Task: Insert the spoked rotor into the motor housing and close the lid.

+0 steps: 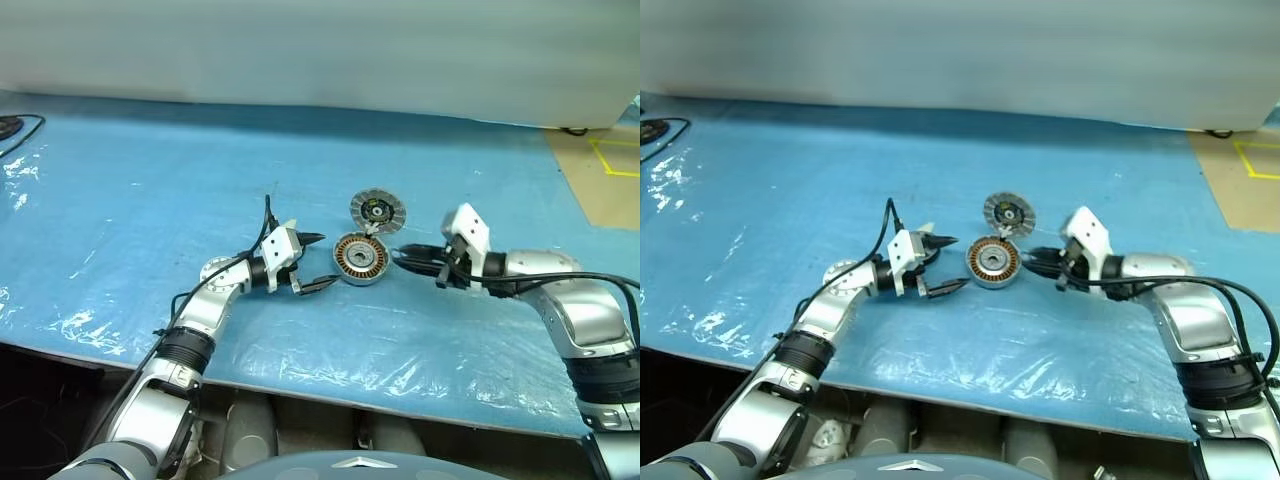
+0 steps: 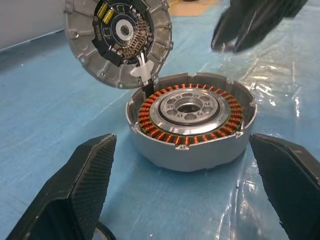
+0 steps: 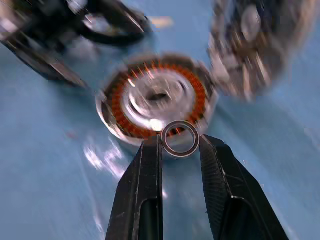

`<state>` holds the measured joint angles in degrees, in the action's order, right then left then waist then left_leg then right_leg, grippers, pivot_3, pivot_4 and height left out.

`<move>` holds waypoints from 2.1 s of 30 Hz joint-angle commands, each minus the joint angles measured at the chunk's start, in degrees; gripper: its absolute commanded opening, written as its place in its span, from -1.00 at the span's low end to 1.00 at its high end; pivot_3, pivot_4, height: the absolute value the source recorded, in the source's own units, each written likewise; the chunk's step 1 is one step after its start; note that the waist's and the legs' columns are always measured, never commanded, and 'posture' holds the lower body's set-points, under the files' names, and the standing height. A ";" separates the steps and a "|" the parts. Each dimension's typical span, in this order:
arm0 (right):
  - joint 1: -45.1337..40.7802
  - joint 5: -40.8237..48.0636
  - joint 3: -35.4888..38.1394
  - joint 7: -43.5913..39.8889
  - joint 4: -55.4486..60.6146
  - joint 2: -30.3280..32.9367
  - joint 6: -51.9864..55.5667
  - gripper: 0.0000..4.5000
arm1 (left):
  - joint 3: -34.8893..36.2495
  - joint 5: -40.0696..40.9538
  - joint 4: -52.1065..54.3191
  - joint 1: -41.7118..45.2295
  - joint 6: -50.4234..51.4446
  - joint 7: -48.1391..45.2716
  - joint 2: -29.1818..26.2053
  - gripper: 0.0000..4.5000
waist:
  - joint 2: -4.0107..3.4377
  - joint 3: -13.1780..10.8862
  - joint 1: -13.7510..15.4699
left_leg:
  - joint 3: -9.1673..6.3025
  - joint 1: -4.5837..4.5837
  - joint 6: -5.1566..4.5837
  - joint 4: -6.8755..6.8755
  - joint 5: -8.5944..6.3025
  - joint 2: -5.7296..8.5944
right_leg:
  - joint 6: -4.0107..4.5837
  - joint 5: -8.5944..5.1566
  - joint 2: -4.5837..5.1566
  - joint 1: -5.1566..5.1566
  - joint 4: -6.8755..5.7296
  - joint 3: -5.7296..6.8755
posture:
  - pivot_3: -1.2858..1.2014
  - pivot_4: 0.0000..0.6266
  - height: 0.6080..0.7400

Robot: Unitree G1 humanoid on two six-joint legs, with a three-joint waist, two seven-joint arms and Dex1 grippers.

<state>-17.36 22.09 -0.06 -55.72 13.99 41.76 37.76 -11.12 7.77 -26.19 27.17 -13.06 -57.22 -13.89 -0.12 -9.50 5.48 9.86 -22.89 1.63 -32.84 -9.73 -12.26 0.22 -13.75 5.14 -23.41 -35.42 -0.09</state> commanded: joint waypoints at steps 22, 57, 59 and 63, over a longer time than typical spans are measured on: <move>-8.91 -9.02 -12.86 7.38 -2.58 -5.81 0.65 -0.70 | 0.16 0.74 2.45 0.55 0.67 0.29 0.70 1.00 | 0.00 0.00 -0.01 | 0.00 -0.06 0.22 0.07 0.11 0.04 | -0.03 0.02 0.02 -0.06 -0.01 0.01 | 0.03 -0.52 1.00; -9.84 -14.53 -13.99 8.26 -6.74 -6.67 -3.05 -0.70 | -0.82 0.66 4.38 -1.06 2.17 -0.13 1.03 1.00 | 0.00 0.00 -0.05 | 0.00 -0.04 0.21 -0.06 0.11 0.04 | -0.02 0.01 0.02 -0.06 -0.15 -0.01 | 0.03 -0.52 1.00; -9.68 -14.76 -14.10 8.24 -6.81 -6.58 -3.12 -0.70 | -0.84 0.67 4.38 -1.02 2.23 -0.21 1.05 1.00 | 0.00 0.00 -0.04 | 0.00 -0.04 0.21 -0.06 0.11 0.04 | -0.02 0.01 0.02 -0.06 -0.14 -0.01 | 0.03 -0.52 1.00; -9.43 -15.07 -14.32 8.06 -6.79 -6.35 -3.12 -0.70 | -0.91 0.65 4.45 -1.03 2.31 -0.29 1.09 1.00 | 0.00 0.00 -0.04 | 0.00 -0.04 0.21 -0.06 0.11 0.04 | -0.02 0.02 0.02 -0.05 -0.15 -0.02 | 0.03 -0.52 1.00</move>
<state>-26.32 7.69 -14.64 -47.58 6.51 35.07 35.44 -11.72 7.80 -23.85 26.16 -10.70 -57.25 -12.97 -0.11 -9.50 5.43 9.86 -22.93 1.84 -32.89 -9.62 -12.22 0.20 -13.74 5.16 -23.47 -35.57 -0.10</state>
